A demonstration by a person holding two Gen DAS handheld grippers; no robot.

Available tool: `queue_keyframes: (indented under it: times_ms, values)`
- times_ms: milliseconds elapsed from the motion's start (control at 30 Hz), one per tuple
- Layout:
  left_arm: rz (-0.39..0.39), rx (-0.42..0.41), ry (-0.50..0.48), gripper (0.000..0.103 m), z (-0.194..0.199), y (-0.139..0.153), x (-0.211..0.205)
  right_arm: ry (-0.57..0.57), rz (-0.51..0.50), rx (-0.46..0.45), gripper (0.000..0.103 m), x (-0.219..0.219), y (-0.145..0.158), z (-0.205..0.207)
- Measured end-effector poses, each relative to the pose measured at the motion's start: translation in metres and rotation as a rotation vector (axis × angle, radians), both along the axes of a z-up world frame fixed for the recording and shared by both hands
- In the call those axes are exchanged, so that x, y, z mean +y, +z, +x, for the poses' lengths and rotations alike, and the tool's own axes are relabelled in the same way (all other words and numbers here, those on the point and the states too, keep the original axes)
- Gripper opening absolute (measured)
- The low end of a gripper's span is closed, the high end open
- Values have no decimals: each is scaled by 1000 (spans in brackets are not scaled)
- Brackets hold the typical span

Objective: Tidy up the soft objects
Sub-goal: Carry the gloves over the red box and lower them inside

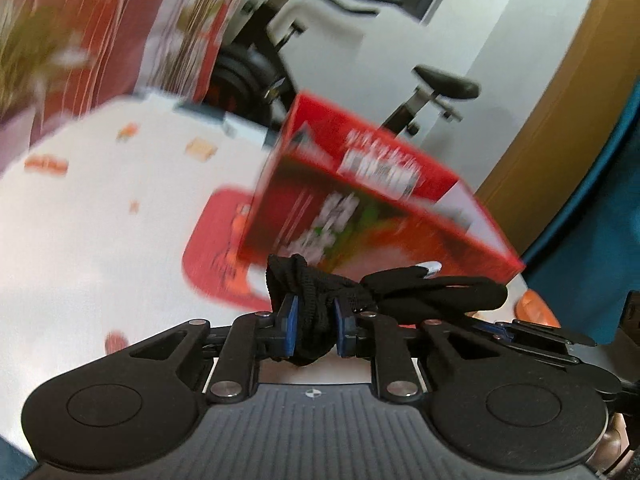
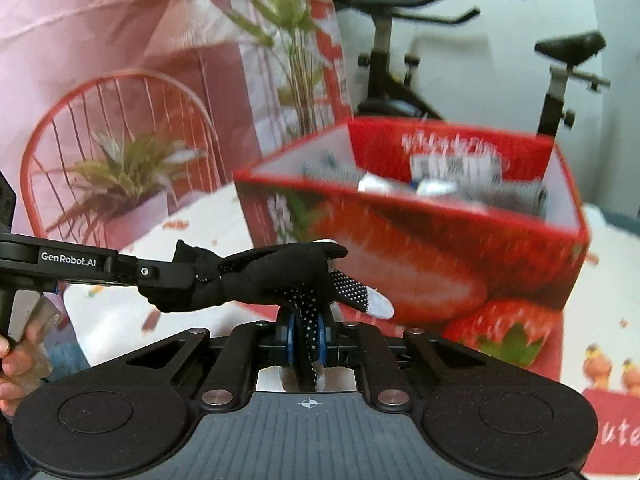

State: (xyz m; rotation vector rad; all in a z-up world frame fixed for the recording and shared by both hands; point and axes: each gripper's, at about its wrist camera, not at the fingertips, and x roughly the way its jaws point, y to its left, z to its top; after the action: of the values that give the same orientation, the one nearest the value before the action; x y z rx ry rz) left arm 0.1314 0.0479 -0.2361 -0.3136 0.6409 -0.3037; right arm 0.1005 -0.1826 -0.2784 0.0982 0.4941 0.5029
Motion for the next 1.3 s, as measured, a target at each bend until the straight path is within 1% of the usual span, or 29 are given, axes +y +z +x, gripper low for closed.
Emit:
queue_keyframes:
  times_ms: [133,233,400,500,567,700,800,967,1133,1300]
  values:
    - [12,-96,-18,20,2,31,-10,-25,22,-65,10,-9,27,2]
    - [19,-142,-32,20,8,50,-17,-47,49,-92,10,-17,50,10]
    - [7,-184,-40,20,23,74,-23,-66,71,-134,10,-27,84,28]
    - [8,-186,-62,20,40,85,-31,-81,64,-141,10,-30,95,45]
    - [29,-193,-77,20,54,89,-40,-97,46,-140,10,-31,99,57]
    - [45,-135,-100,20,82,80,-54,-115,27,-94,10,-35,92,86]
    - [84,-87,-107,20,103,67,-65,-131,4,-46,10,-36,80,105]
    - [129,-3,-128,20,132,45,-71,-142,-30,42,10,-39,55,131]
    - [163,67,-145,20,147,29,-72,-142,-56,77,11,-43,40,136]
    - [199,85,-157,20,149,22,-76,-179,-108,88,14,-46,32,136]
